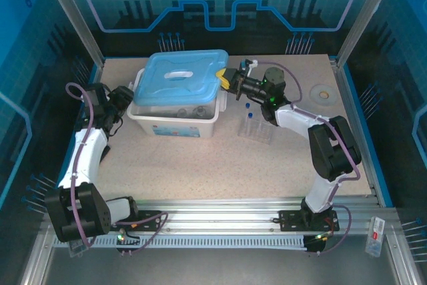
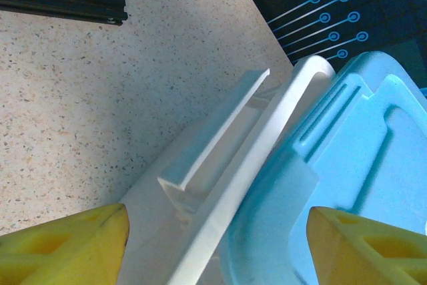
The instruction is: Organize the chemistry lab equipment
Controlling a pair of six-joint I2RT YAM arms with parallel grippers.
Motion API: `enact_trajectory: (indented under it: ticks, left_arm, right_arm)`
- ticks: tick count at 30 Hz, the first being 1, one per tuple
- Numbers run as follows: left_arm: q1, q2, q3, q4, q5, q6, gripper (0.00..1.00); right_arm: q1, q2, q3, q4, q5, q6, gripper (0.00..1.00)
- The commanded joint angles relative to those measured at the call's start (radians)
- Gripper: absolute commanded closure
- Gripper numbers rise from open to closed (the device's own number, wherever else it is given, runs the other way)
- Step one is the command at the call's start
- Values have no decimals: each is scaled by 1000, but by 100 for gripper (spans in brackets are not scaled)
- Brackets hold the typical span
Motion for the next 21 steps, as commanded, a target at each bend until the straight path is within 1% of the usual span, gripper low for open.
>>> enact_trajectory:
  ticks: [1,5,10,21]
  left_arm:
    - [2,2,20,-10,-14,-2,28]
    - [4,-3,20,-10,-14,0,28]
    - [8,-2,17,-12,-16,0,28]
    - [15,1,-1,-4,-15,0,29]
  right_arm:
    - [2,-4,-11,41,52,58,88]
    - [-5,-3,-5,76,52,104,88]
    - [19,-17,60,-23,4,28,88]
    - [63,-5,108,-43,-3,-4,88]
